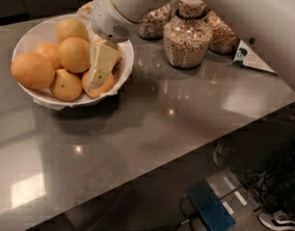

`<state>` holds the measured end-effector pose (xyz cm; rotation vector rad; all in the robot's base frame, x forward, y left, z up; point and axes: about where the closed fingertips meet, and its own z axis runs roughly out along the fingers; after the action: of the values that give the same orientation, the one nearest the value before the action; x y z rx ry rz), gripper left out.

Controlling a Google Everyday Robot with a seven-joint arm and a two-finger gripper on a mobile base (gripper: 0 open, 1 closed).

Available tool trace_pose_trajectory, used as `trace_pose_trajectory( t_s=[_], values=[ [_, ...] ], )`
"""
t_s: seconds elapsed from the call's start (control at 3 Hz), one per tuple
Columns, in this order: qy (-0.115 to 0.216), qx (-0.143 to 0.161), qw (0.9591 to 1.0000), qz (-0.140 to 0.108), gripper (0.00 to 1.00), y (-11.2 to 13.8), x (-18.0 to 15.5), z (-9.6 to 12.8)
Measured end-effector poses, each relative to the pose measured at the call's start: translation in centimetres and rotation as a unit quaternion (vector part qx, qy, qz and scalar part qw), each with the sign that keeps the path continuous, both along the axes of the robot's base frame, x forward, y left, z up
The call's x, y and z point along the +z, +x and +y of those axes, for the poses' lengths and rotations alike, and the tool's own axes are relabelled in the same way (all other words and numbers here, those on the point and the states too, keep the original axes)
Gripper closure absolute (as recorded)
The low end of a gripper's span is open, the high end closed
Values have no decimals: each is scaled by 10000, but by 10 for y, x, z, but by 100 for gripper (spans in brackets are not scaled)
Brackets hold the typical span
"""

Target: Pick orange from white bowl

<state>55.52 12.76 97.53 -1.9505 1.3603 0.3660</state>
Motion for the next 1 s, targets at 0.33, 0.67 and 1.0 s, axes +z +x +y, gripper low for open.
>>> trace_pose_trajectory(
  t_s=[0.33, 0.67, 1.0],
  values=[
    [-285, -95, 9992, -259, 0, 17, -2, 7],
    [-285, -94, 9992, -259, 0, 17, -2, 7],
    [-285, -94, 9992, -259, 14, 17, -2, 7]
  ],
)
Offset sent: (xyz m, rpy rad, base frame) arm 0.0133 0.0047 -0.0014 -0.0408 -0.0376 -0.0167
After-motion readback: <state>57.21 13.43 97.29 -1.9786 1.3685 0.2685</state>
